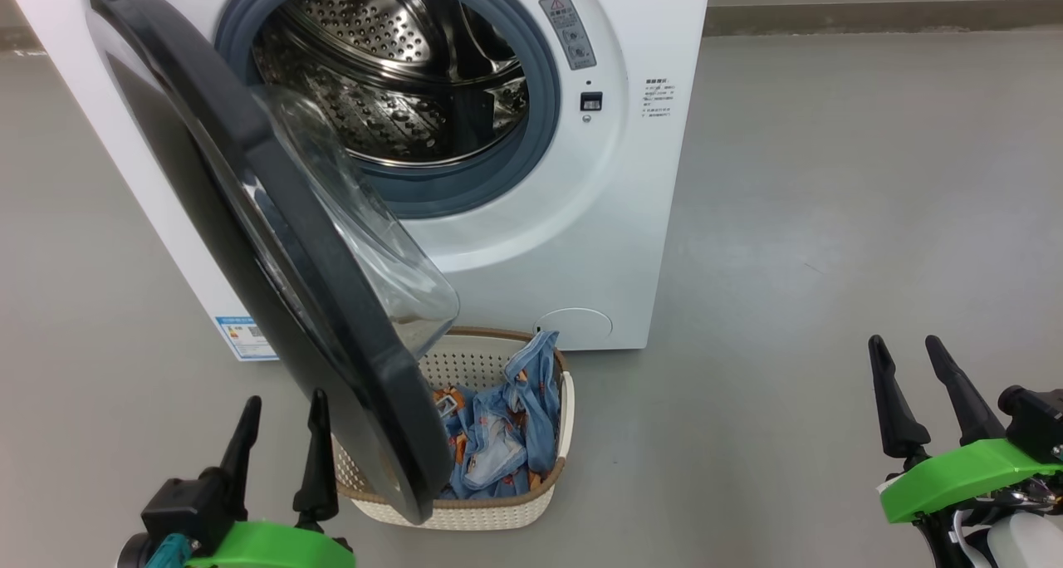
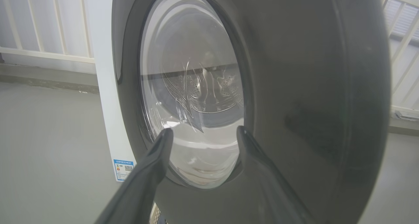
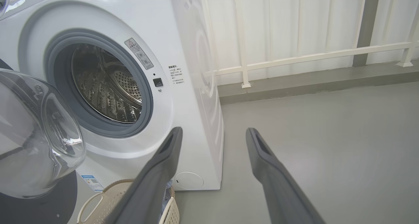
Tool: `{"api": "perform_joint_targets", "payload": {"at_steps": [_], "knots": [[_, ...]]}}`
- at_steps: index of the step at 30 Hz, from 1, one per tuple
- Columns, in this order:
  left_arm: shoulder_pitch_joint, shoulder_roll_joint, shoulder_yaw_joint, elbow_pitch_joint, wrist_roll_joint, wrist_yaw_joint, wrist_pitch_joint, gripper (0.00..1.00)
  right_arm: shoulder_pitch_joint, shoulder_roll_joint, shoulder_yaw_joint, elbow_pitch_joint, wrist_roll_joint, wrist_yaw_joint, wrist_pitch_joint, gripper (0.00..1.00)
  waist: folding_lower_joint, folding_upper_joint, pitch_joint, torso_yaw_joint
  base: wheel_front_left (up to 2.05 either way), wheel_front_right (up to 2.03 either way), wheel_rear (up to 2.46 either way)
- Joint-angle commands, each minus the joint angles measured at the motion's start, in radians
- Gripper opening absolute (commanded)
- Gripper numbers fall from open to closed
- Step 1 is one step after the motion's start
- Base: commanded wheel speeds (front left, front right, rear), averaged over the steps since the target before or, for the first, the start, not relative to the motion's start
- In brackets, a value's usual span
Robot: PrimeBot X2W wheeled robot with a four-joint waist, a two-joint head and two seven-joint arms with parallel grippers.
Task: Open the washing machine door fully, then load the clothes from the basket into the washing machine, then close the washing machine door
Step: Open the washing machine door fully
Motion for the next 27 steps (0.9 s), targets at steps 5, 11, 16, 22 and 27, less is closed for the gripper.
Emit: {"api": "perform_joint_targets", "payload": {"at_steps": [5,11,16,22,27], "knots": [[-0.018,0.027,0.025,-0.027,0.011,0.01,-0.007,1.0,-0.044,-0.013,0.015,-0.019,-0.015,0.005,-0.011,1.0,0.0,0.0,0.001,0.0,0.0,0.0,0.0],[-0.019,0.031,0.023,-0.039,0.016,0.017,-0.01,1.0,-0.05,-0.01,0.015,-0.018,-0.016,0.005,-0.012,1.0,0.0,0.0,0.002,-0.002,0.0,0.0,0.0],[-0.021,0.036,0.02,-0.042,0.018,0.02,-0.011,1.0,-0.054,-0.01,0.012,-0.019,-0.018,0.005,-0.012,1.0,0.0,0.0,0.004,0.0,0.0,0.0,0.0],[-0.024,0.043,0.016,-0.043,0.019,0.023,-0.009,1.0,-0.05,-0.005,0.01,-0.018,-0.018,0.005,-0.012,1.0,0.0,0.0,0.007,0.001,0.0,0.0,0.0],[-0.024,0.047,0.012,-0.05,0.02,0.028,-0.008,0.69,-0.05,-0.001,0.008,-0.016,-0.017,0.005,-0.012,1.0,0.0,0.0,0.008,0.001,0.0,0.0,0.0]]}}
